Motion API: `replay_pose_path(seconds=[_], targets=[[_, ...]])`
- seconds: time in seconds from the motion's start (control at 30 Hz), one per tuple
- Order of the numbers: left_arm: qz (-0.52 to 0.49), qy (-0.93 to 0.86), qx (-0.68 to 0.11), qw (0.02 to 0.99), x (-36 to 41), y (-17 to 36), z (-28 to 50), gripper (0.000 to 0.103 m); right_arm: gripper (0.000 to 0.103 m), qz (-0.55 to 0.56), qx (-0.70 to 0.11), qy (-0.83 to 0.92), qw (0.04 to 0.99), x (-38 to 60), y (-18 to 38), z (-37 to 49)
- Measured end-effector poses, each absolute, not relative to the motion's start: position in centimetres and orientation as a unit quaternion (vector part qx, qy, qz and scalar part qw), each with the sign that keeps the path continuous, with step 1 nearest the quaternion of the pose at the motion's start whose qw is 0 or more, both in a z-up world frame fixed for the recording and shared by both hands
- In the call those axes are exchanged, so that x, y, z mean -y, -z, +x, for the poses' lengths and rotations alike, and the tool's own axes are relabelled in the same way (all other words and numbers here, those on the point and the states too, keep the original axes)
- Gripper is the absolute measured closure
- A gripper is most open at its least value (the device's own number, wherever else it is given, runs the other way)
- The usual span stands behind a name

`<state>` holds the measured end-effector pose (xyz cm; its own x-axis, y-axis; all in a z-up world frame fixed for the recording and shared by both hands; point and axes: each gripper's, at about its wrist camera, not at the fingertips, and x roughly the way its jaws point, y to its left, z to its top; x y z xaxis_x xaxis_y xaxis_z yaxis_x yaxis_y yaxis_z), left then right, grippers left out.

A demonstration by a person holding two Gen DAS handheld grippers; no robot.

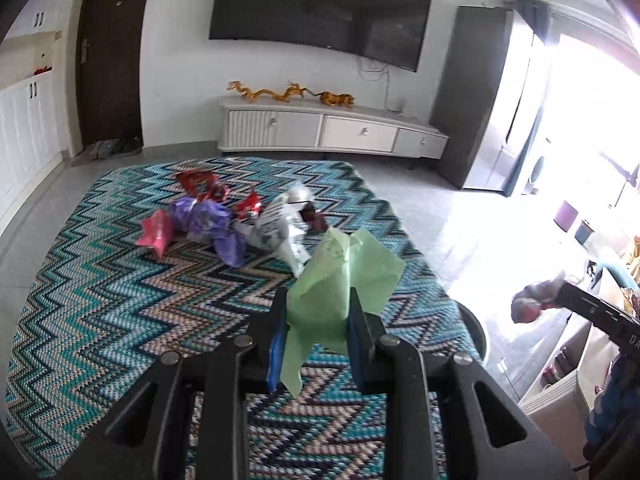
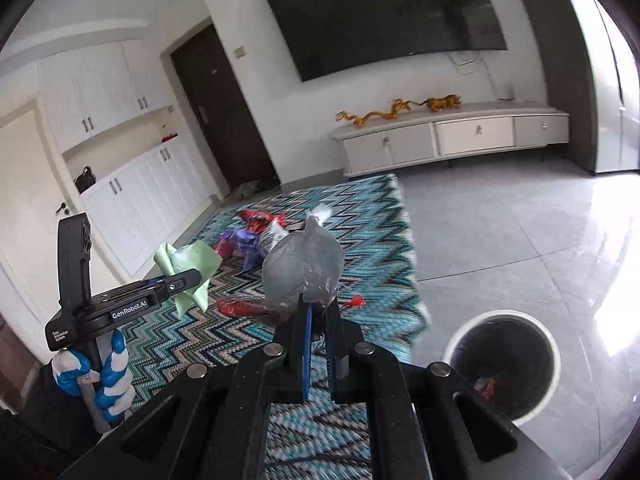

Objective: Collect trash
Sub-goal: 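Carry both bags over the bin and open both tools to release them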

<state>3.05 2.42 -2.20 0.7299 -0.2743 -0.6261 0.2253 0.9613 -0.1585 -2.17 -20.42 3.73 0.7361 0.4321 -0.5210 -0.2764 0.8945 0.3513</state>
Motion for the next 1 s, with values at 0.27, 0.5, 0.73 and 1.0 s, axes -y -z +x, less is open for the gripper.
replay_pose_path(seconds=[0.27, 0.5, 0.73, 1.0], targets=[[-0.017, 0.165, -0.350, 0.922, 1.5, 1.8, 2.5, 0.078, 0.097, 0.140, -0.294, -0.116, 0.938, 26.8, -3.6, -6.9], [0.026, 0.204, -0.361, 0.909, 7.3, 1.6, 3.1, 0.078, 0.097, 0.171, -0.301, -0.069, 0.936, 30.7, -1.2, -7.5], [0.054, 0.241, -0.384, 0.890, 14.2, 2.1, 6.2, 0.077, 0.097, 0.190, -0.326, -0.025, 0.926, 34.3, 2.2, -5.8], [0.103, 0.280, -0.416, 0.859, 23.5, 5.7, 10.2, 0.075, 0.095, 0.192, -0.359, -0.001, 0.913, 37.1, 5.8, -0.9]])
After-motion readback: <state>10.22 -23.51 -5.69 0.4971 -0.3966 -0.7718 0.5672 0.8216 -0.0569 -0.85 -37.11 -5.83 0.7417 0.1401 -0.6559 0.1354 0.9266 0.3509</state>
